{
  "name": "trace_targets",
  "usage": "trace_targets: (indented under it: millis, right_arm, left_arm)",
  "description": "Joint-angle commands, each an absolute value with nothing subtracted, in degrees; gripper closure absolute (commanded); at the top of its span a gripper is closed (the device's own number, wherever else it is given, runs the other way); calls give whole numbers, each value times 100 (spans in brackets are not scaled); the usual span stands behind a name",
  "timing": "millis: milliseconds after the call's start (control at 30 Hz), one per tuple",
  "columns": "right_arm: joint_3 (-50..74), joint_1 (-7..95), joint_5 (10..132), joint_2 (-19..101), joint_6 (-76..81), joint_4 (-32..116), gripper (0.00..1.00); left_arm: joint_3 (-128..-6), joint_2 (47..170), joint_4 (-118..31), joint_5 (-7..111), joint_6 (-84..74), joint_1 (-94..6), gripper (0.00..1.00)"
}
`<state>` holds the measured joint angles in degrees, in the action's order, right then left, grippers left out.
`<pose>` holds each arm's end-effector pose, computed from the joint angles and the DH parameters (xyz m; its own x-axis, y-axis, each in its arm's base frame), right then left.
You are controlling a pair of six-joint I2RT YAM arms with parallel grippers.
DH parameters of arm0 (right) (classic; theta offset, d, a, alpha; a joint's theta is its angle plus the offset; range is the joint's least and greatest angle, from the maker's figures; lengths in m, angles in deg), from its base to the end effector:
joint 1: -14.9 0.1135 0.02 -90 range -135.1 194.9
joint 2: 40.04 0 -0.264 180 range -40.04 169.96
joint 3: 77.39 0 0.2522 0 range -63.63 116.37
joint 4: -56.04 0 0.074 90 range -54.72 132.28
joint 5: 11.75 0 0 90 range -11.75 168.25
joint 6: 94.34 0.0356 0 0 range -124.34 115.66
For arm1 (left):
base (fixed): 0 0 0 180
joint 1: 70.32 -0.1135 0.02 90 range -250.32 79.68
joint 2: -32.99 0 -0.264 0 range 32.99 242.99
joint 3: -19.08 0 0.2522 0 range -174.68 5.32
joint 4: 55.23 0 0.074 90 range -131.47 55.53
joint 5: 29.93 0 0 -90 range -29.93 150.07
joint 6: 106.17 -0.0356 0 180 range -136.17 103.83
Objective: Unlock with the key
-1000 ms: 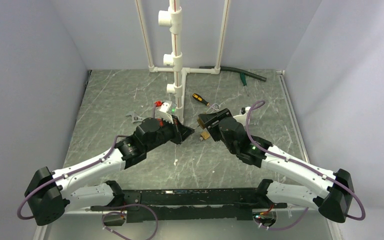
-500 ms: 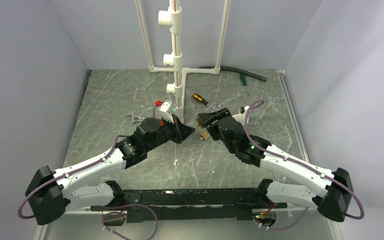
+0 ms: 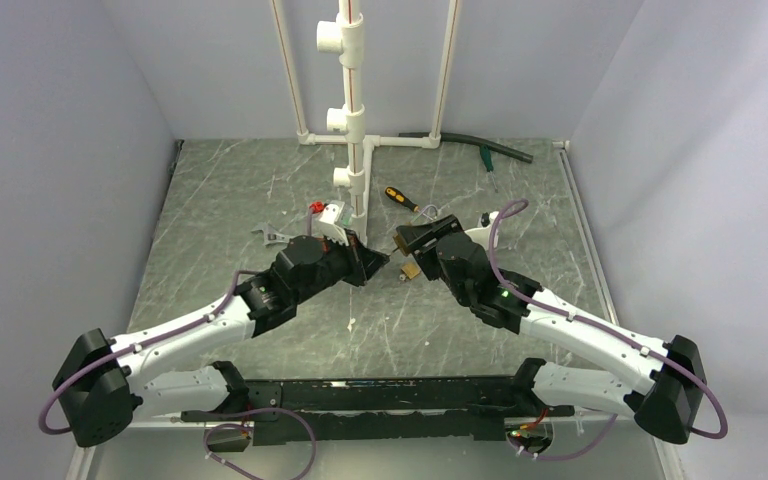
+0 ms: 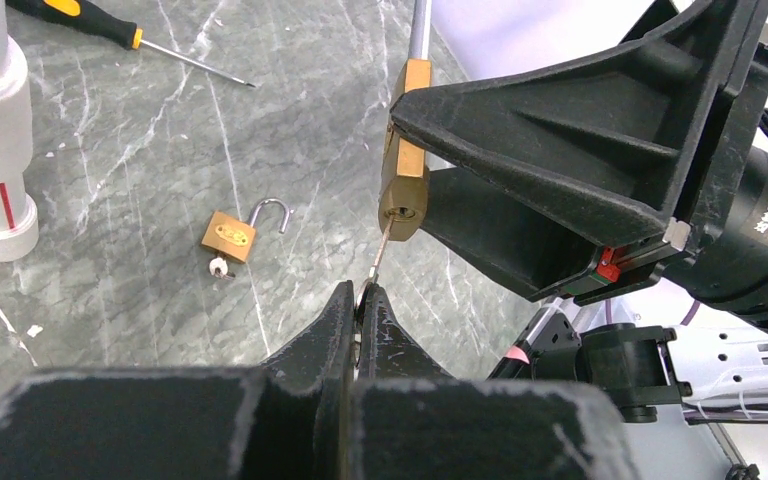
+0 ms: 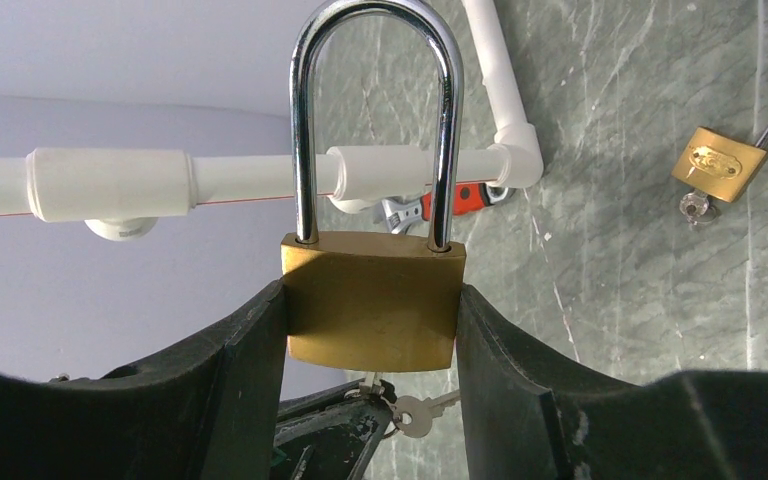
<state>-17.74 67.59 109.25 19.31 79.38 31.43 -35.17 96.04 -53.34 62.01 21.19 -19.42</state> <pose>0.1557 0.1741 0.2989 -0.4222 0.8517 -0.3104 0.2046 0.4231 0.8827 0.1632 -0.1989 0.2899 -0.5509 -0.2837 -0.7849 0.5288 0.6089 -0.5913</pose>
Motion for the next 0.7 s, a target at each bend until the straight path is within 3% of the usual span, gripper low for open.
trace_targets:
  millis: [0,667]
  right_arm:
    - [-1494,6799,10826,1784,7960,3865,100]
    - [-1393,6824,10756,2223,7641,3982,100]
  left_arm:
    - [-3476,9458,-5723,6418,2181,-1951,100]
    - [-3450,9401,-5814,6285,2130,-1951,100]
